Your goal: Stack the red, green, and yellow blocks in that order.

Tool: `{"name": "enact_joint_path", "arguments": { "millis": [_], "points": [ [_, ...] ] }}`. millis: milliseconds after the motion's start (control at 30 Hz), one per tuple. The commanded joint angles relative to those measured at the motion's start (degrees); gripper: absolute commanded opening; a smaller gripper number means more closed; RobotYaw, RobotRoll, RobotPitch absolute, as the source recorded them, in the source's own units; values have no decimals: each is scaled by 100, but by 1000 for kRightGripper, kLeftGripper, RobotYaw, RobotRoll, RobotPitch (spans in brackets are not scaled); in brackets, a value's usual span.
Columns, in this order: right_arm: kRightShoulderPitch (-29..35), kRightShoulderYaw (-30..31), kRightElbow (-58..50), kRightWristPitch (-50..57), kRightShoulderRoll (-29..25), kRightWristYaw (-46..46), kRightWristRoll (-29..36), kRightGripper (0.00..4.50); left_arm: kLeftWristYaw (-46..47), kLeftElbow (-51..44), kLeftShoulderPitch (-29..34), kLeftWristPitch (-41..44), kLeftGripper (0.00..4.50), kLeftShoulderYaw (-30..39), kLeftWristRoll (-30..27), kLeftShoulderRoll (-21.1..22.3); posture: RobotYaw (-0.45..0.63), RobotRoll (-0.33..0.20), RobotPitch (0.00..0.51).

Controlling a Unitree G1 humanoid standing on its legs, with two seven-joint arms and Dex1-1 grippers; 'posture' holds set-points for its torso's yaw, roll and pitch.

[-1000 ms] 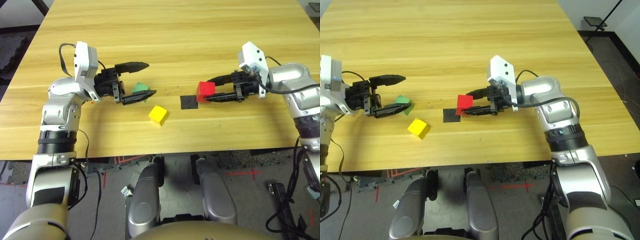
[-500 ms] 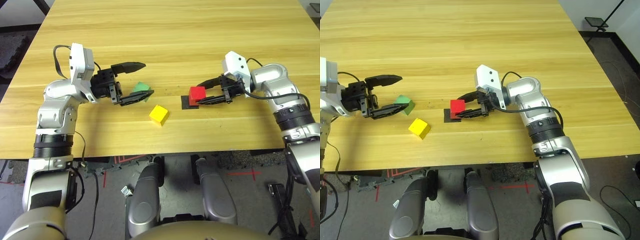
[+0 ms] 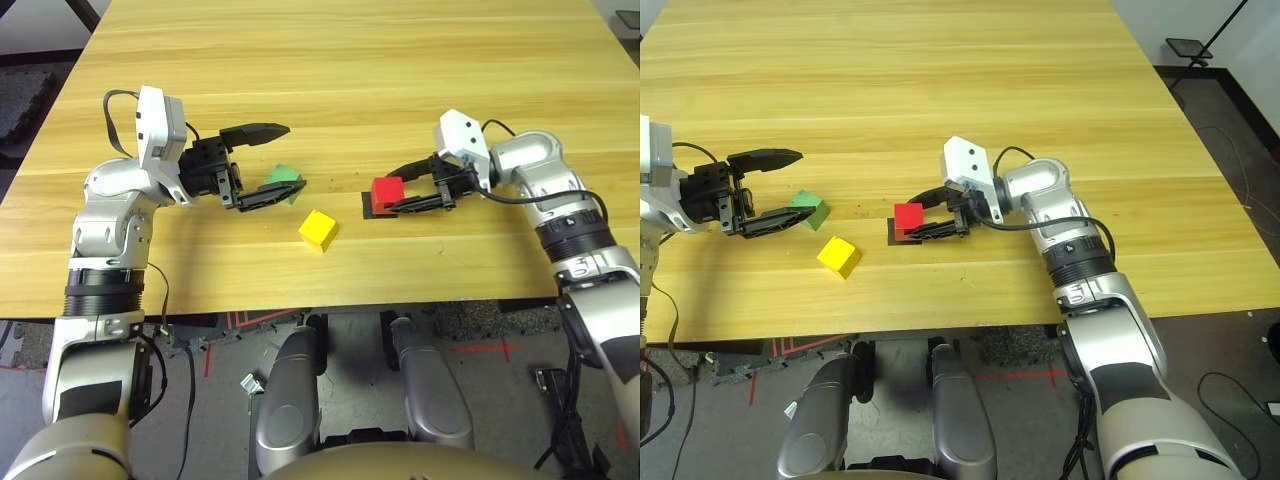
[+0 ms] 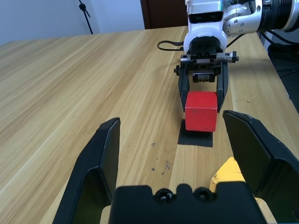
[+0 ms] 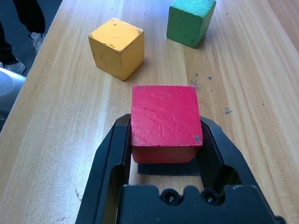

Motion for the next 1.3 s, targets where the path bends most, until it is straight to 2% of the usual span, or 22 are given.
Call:
{"name": "enact_joint_path", "arguments": {
  "millis": [33,467,767,1000,1300],
  "points": [
    [-13,42,224,-249,68,-27,-149,2049,-13,-115,120,-29,4500,-36,30,34,414,36,260],
    [-168,9,932,-744,225,-112,-383,2049,20,-162,127,19,4500,-36,27,57,425,54,269],
    [-178,2,1009,-822,301,-109,-398,2049,43,-199,156,50,4500,-44,21,49,427,56,275],
    [-255,-109,1038,-749,329,-219,-380,4465,65,-172,131,58,4500,-50,19,28,424,54,277],
    [-339,-388,154,33,-144,409,118,4465,66,-34,129,28,4500,-41,74,57,416,53,274]
  ]
}}
